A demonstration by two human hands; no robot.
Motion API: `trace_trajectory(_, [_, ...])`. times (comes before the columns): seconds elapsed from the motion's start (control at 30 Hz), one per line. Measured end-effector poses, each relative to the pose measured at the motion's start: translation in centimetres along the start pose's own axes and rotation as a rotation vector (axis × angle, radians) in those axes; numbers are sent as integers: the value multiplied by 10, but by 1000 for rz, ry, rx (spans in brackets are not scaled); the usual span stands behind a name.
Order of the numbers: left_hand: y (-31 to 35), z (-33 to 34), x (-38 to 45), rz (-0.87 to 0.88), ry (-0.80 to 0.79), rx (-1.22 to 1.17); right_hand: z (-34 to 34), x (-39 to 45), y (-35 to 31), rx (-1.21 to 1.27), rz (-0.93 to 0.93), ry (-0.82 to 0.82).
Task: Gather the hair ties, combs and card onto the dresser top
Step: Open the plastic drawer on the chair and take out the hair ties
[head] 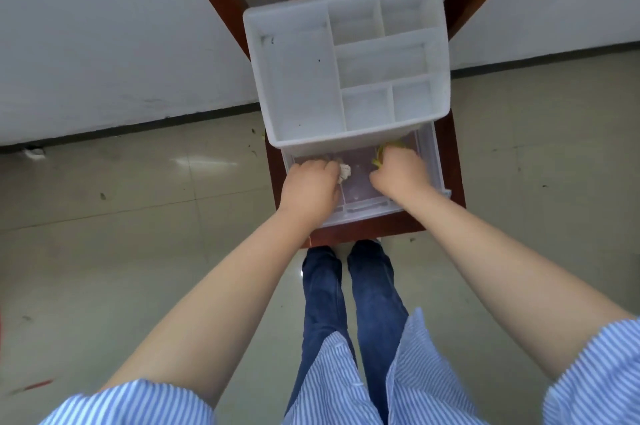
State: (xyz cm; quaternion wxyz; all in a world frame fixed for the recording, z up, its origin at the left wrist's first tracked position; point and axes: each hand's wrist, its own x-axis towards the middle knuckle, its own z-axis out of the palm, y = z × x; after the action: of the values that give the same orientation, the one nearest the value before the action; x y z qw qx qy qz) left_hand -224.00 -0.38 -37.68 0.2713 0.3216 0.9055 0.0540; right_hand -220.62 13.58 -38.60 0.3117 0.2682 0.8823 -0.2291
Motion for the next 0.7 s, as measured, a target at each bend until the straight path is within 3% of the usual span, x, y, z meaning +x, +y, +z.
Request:
trace_trajectory(0.1, [-3, -11, -24, 8, 67, -120, -6, -22, 9, 370, 151, -138])
trace_trajectory(0.2, [-4, -19, -46, 22, 50, -147, -17, -52, 19, 611, 172, -122])
trace_trajectory(0.27, [-4, -19, -59, 22, 13, -125, -16, -75, 25, 598, 94, -137])
trace_trajectory(0.33, [-3, -18, -67, 11, -15, -93, -5, -93, 26, 427, 15, -184])
trace_trajectory(0.4, [-3, -18, -70, -4, -43, -59, 12, -97, 22, 398, 45, -231])
trace_trajectory(0.5, [-4, -19, -70, -36, -93, 17, 23, -88, 6, 816, 305, -373])
trace_trajectory(0.57, [-6, -25, -70, -68, -80, 38, 24, -79, -3, 1001, 374, -347])
trace_trajectory(0.7, [-16, -41, -70, -150, 61, 59, 7, -53, -28, 934, 196, -200])
